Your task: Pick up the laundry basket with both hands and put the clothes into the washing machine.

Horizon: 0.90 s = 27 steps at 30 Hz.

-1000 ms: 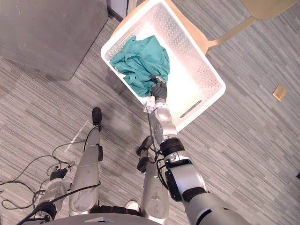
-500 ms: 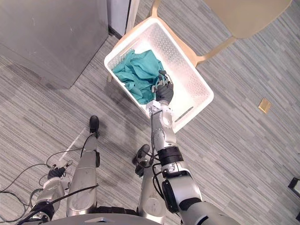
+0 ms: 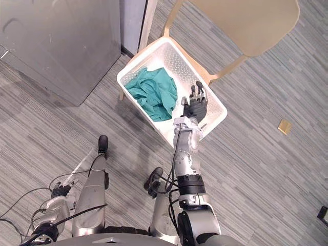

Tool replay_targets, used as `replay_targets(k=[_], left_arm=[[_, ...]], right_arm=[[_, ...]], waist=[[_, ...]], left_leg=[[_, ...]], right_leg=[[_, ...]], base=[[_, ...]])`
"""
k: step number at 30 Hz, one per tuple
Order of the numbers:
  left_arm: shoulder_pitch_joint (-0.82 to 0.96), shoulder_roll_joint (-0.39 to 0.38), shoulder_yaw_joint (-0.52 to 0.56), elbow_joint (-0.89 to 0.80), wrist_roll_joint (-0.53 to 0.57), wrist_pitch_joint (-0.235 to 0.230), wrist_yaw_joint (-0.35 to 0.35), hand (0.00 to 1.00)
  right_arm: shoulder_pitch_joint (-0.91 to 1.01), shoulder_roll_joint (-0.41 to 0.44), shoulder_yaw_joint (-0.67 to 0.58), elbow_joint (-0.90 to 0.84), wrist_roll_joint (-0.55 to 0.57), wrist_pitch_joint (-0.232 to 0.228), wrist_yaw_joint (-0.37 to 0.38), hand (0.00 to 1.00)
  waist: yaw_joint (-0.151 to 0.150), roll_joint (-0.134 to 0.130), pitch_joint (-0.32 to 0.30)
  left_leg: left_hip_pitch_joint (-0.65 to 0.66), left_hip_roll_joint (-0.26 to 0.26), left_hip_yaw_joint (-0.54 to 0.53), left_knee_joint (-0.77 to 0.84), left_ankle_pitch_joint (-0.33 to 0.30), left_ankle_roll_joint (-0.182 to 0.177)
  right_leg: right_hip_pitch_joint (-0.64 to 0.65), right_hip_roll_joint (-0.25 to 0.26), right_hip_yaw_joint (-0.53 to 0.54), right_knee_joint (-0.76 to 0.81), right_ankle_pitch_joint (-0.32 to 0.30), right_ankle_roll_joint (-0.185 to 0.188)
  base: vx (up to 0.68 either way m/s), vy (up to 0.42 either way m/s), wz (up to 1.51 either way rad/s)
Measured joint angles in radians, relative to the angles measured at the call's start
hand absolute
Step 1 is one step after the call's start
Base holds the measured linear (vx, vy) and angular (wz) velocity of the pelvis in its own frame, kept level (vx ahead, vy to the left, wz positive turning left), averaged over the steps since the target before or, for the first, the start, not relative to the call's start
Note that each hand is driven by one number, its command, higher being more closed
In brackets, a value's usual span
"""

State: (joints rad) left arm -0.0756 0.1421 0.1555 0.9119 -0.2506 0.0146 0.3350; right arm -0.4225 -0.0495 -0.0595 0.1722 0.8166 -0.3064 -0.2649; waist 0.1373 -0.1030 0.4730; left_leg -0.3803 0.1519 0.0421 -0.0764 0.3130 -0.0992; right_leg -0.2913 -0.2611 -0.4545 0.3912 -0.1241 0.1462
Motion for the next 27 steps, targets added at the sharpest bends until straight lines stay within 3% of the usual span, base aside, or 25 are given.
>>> replay_targets(k=[3, 4, 5, 6, 7, 8, 11, 12, 13, 15, 20, 24, 27], left_arm=[[0.017, 0.005, 0.001, -0.018, 0.008, 0.0, -0.002, 0.0], [0.031, 0.006, 0.0, -0.033, 0.022, 0.0, -0.006, 0.0], [0.039, 0.007, 0.0, -0.039, 0.044, 0.0, -0.013, 0.0], [0.043, 0.009, 0.0, -0.039, 0.057, 0.0, -0.014, 0.0], [0.053, 0.016, -0.001, -0.042, 0.074, -0.002, -0.017, 0.0], [0.064, 0.017, -0.001, -0.044, 0.098, -0.007, -0.02, 0.0], [0.079, 0.017, -0.005, -0.044, 0.122, -0.014, -0.022, 0.0], [0.085, 0.019, -0.01, -0.048, 0.135, -0.016, -0.022, 0.0], [0.085, 0.019, -0.015, -0.049, 0.144, -0.017, -0.024, 0.0], [0.085, 0.021, -0.022, -0.048, 0.147, -0.02, -0.029, 0.0], [0.085, 0.02, -0.022, -0.032, 0.146, -0.021, -0.029, 0.0], [0.077, 0.01, -0.023, -0.018, 0.134, -0.021, -0.011, 0.0], [0.068, 0.001, -0.023, -0.014, 0.133, -0.021, -0.009, 0.0]], right_arm=[[0.012, -0.043, 0.043, 0.004, -0.123, 0.047, 0.001, 0.0], [0.009, -0.111, 0.1, 0.004, -0.196, 0.077, 0.005, 0.0], [-0.006, -0.178, 0.15, 0.005, -0.361, 0.119, 0.005, 0.0], [-0.019, -0.209, 0.177, 0.005, -0.438, 0.136, 0.004, 0.0], [-0.049, -0.262, 0.224, 0.011, -0.596, 0.16, 0.006, 0.0], [-0.082, -0.296, 0.26, 0.037, -0.717, 0.165, 0.021, 0.0], [-0.156, -0.349, 0.356, 0.118, -0.859, 0.186, 0.038, 0.0], [-0.212, -0.397, 0.449, 0.17, -0.948, 0.2, 0.046, 0.0], [-0.266, -0.439, 0.527, 0.221, -1.079, 0.204, 0.068, 0.0], [-0.324, -0.45, 0.555, 0.309, -1.226, 0.219, 0.081, 0.0], [-0.429, -0.447, 0.554, 0.449, -1.318, 0.273, 0.082, 0.0], [-0.45, -0.397, 0.52, 0.522, -1.322, 0.311, 0.079, 0.0], [-0.46, -0.388, 0.516, 0.53, -1.321, 0.316, 0.066, 0.0]], waist=[[-0.002, -0.009, -0.006], [-0.002, -0.013, -0.008], [0.0, -0.015, -0.009], [0.0, -0.016, -0.01], [-0.001, -0.019, -0.011], [0.0, -0.023, -0.014], [0.002, -0.029, -0.017], [0.005, -0.032, -0.017], [0.017, -0.032, -0.017], [0.042, -0.032, -0.017], [0.065, -0.033, -0.016], [0.077, -0.036, -0.015], [0.081, -0.036, -0.015]], left_leg=[[0.0, -0.001, 0.001, 0.0, 0.0, 0.0], [0.0, -0.001, 0.001, 0.0, 0.0, 0.0], [0.0, 0.0, 0.001, 0.0, 0.0, -0.001], [-0.001, 0.0, 0.001, 0.0, 0.0, -0.001], [-0.002, 0.001, 0.001, 0.0, 0.001, -0.001], [-0.003, 0.002, 0.001, 0.0, 0.001, -0.001], [-0.008, 0.002, -0.01, 0.0, 0.001, -0.002], [-0.014, 0.003, -0.014, 0.0, 0.002, -0.002], [-0.022, 0.006, -0.017, 0.0, 0.003, -0.002], [-0.028, 0.009, -0.018, 0.0, 0.003, -0.002], [-0.051, 0.011, -0.036, 0.0, 0.009, 0.005], [-0.065, 0.018, -0.043, 0.0, 0.006, 0.001], [-0.09, 0.021, -0.044, 0.0, 0.006, 0.001]], right_leg=[[0.0, -0.001, 0.001, -0.001, 0.001, 0.001], [0.0, 0.0, 0.001, -0.002, 0.001, 0.001], [0.0, 0.0, 0.001, -0.003, 0.001, 0.001], [0.0, 0.001, 0.001, -0.003, 0.001, 0.001], [0.0, 0.003, 0.0, -0.005, 0.002, 0.0], [0.001, 0.005, 0.0, -0.009, 0.002, 0.0], [0.01, 0.008, -0.014, -0.021, 0.004, 0.0], [0.01, 0.011, -0.02, -0.027, 0.007, 0.0], [0.007, 0.017, -0.024, -0.036, 0.012, -0.001], [0.008, 0.025, -0.027, -0.05, 0.02, -0.001], [0.007, 0.035, -0.045, -0.074, 0.03, -0.002], [0.005, 0.045, -0.054, -0.09, 0.033, -0.004], [-0.016, 0.051, -0.054, -0.097, 0.036, -0.007]], base=[[0.01, -0.047, -0.01], [0.01, -0.049, 0.0], [0.0, -0.05, -0.01], [-0.01, -0.061, -0.01], [-0.01, -0.064, -0.01], [-0.01, -0.053, -0.01], [0.01, -0.044, 0.09], [0.02, -0.067, 0.08], [0.01, -0.067, 0.04], [0.01, -0.068, 0.0], [0.01, -0.059, 0.06], [-0.01, -0.072, 0.02], [-0.02, -0.057, -0.04]])
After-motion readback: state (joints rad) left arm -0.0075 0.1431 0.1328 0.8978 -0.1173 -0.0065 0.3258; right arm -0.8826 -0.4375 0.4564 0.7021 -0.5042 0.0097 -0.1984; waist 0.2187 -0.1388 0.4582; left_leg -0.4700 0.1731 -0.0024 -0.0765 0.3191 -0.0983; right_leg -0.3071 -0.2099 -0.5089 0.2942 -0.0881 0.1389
